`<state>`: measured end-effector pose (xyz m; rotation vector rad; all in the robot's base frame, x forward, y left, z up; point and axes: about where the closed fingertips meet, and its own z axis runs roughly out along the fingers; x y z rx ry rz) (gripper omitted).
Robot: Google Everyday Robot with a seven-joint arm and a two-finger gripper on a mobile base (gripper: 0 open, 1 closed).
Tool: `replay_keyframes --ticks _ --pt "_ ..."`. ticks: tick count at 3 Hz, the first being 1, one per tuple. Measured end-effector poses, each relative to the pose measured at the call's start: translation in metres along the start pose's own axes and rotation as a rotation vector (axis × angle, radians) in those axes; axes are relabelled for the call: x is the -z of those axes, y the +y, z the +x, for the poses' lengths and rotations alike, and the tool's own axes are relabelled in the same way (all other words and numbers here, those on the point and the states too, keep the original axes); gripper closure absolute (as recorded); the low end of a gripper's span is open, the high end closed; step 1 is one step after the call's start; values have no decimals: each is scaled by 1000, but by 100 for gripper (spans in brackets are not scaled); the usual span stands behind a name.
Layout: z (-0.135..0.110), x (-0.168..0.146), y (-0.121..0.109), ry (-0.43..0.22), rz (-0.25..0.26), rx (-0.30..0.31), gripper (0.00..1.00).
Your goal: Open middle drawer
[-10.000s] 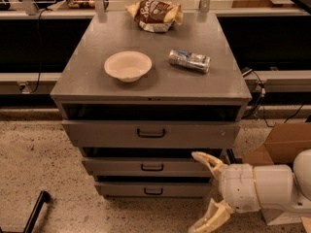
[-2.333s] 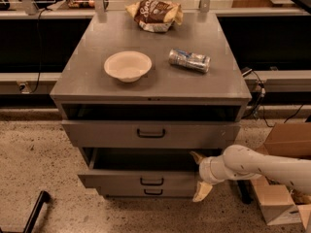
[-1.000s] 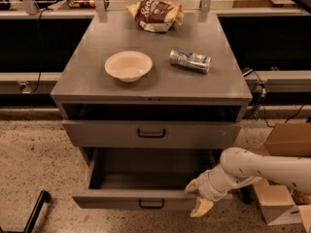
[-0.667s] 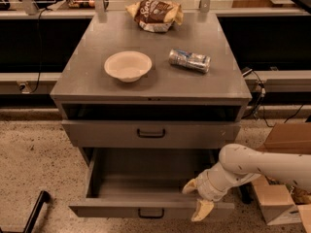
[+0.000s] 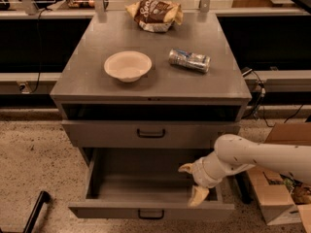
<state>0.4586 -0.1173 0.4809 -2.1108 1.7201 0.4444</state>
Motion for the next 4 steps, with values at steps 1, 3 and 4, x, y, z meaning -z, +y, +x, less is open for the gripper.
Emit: replay_keyframes --ticks 1,3,4 --pt "-2 6 -39 37 90 -8 48" --pt "49 -46 -55 101 217 -222 94" --pt "71 -72 -50 107 243 -307 100"
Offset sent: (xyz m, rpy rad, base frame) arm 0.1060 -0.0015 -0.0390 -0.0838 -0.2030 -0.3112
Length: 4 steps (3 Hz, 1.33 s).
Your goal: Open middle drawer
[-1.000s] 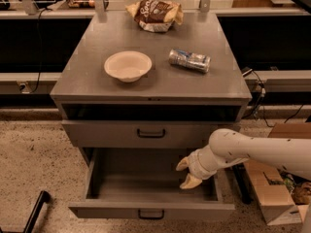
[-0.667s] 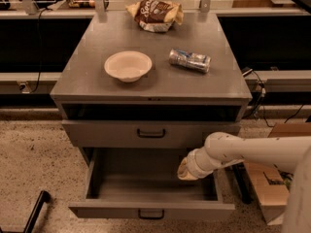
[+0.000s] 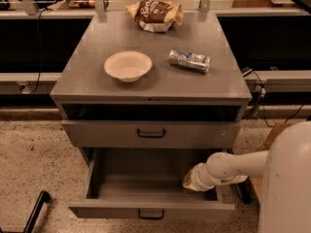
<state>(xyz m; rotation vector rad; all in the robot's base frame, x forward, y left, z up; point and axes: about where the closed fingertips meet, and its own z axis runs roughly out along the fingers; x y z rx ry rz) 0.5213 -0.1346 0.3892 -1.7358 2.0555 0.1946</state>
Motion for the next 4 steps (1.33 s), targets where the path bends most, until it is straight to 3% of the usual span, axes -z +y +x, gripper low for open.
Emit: replay_keyframes --ticks 1,2,4 --pt "1 -2 0 -1 4 -3 100" --pt "-2 -7 5 -12 -31 -8 100" --pt "-13 -7 80 -8 -299 -5 100"
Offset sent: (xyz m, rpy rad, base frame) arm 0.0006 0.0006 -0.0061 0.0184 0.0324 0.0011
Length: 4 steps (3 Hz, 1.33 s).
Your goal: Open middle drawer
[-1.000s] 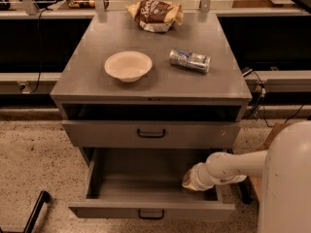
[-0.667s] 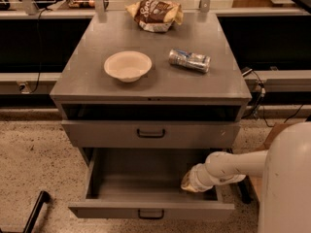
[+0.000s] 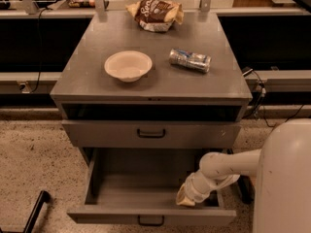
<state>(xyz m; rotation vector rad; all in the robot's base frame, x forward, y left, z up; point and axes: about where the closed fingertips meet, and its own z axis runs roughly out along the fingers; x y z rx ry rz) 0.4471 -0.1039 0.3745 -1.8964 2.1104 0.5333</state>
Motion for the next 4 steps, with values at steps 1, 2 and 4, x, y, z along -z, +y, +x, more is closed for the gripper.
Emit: replay_keyframes --ticks 1,2,4 --pt "0 0 -1 0 0 0 100" --pt "-20 -1 47 -43 -113 9 100" --pt "-33 35 51 -93 -61 34 100"
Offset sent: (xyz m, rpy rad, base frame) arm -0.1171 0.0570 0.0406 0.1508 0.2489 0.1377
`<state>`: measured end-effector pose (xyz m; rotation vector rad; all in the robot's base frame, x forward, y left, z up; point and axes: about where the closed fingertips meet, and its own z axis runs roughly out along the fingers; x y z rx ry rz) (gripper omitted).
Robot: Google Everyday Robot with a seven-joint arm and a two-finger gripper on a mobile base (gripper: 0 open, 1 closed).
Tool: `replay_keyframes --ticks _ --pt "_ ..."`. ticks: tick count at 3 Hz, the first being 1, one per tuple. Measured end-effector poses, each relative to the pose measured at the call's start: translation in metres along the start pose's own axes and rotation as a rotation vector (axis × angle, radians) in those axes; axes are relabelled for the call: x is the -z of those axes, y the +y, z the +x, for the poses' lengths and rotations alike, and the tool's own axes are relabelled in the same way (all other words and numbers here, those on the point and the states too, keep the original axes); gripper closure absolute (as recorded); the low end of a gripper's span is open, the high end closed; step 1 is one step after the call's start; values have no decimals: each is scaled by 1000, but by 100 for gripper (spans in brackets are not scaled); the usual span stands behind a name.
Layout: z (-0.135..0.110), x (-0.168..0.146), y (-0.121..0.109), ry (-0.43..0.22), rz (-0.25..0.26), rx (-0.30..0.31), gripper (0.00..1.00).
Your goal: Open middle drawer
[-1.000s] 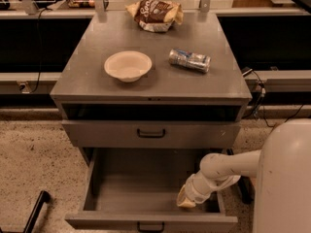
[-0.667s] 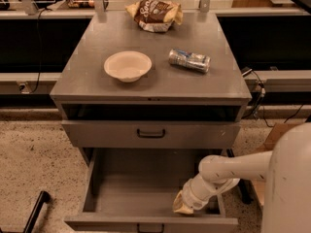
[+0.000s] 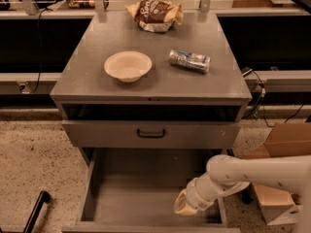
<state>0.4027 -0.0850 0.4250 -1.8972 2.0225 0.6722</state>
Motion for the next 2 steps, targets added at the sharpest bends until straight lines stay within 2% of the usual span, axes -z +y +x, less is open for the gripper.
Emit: replay_keyframes --ticks 1,2 --pt "-37 77 -9 -98 163 97 100" --pt "-46 142 -8 -138 332 109 82"
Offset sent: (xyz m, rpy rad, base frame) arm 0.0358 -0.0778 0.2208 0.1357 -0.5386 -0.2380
